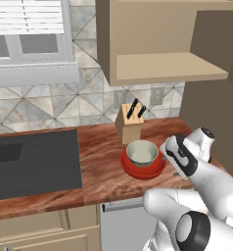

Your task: Pick up the bowls on the counter and stack them on top of one another in the open cabinet. Place the smaller bowl on top of the larger bowl.

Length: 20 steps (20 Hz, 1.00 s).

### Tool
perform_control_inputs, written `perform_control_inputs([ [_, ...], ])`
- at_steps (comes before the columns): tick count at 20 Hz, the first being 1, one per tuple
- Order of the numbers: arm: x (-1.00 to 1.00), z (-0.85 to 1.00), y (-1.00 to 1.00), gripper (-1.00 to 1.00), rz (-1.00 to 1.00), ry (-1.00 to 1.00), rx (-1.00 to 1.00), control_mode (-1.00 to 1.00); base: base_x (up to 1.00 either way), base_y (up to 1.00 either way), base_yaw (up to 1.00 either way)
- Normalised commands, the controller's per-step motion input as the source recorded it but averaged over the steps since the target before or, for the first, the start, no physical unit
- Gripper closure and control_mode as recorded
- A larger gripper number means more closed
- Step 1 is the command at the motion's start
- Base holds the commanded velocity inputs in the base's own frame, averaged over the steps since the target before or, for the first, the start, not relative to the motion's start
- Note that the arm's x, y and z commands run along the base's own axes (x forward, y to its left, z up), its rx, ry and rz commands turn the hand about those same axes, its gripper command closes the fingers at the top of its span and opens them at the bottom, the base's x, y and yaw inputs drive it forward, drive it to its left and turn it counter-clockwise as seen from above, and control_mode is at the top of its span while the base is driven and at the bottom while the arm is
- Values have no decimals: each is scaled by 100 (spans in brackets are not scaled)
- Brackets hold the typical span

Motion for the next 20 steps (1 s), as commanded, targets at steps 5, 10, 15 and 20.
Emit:
perform_control_inputs([
  [5, 11, -30, 7, -100, 3, 0, 0, -100, 0, 0, 0],
  [10, 2, -36, 2, -100, 3, 0, 0, -100, 0, 0, 0],
  [15, 0, -35, 0, -100, 2, 0, 0, -100, 0, 0, 0],
  [20, 1, -18, 9, -100, 0, 0, 0, -100, 0, 0, 0],
])
